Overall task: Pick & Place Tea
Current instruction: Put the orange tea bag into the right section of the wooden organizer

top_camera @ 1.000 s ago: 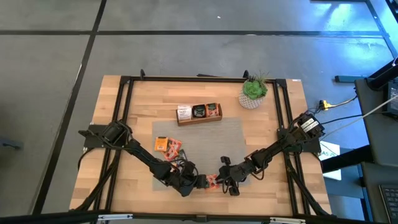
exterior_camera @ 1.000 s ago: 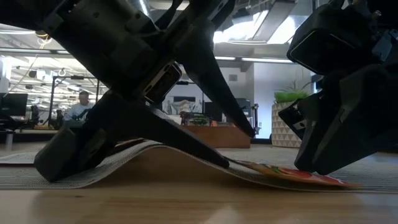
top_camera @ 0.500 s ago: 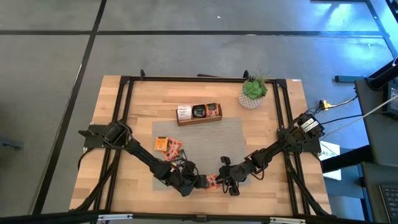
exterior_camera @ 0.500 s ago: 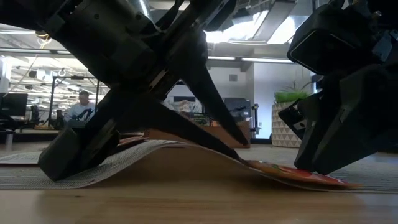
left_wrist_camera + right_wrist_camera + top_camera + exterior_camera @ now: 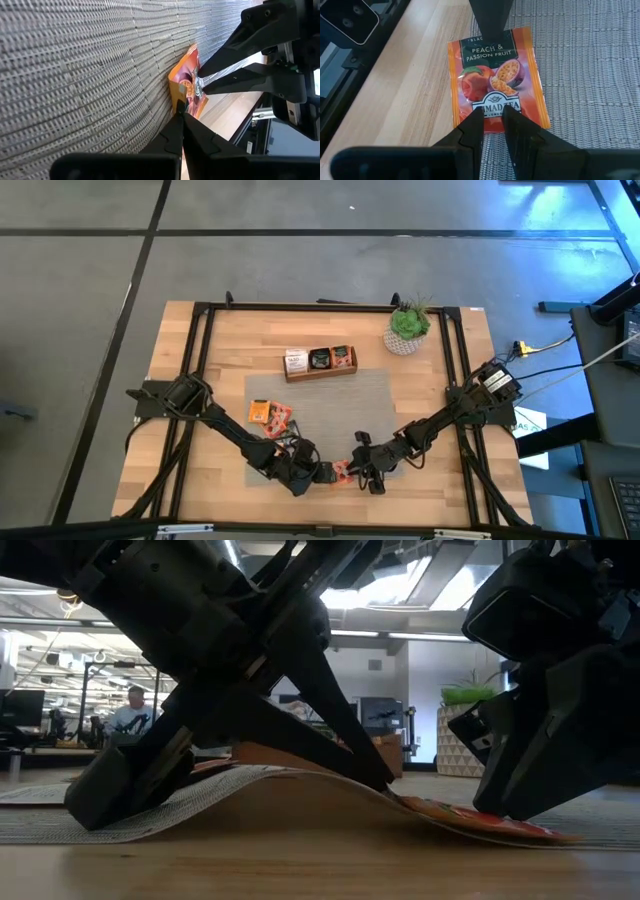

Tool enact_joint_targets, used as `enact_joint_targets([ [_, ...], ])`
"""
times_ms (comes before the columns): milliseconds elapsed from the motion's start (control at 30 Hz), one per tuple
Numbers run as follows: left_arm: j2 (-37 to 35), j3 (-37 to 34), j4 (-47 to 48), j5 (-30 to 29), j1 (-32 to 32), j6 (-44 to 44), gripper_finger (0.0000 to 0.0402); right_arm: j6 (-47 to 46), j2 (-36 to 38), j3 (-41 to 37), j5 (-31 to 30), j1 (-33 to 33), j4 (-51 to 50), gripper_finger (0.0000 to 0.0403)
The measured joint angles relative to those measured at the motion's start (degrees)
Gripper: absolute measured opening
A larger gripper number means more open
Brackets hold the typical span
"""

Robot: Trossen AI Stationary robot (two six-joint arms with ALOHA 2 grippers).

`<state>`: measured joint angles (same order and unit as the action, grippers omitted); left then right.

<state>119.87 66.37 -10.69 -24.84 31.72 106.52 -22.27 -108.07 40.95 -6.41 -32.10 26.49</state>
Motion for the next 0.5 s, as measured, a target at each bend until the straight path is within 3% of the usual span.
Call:
enact_joint_targets([
  [167, 0.01, -0.01, -0.30, -0.07, 0.16, -0.80, 0.0002, 0.24, 4.68, -0.25, 0.43, 0.04, -1.94, 0.0079],
  [500, -0.17, -0.10, -2.44, -0.96, 0.57, -4.24, 0.0002, 0.95, 11.14, -0.05, 0.67, 2.01, -15.49, 0.0079],
])
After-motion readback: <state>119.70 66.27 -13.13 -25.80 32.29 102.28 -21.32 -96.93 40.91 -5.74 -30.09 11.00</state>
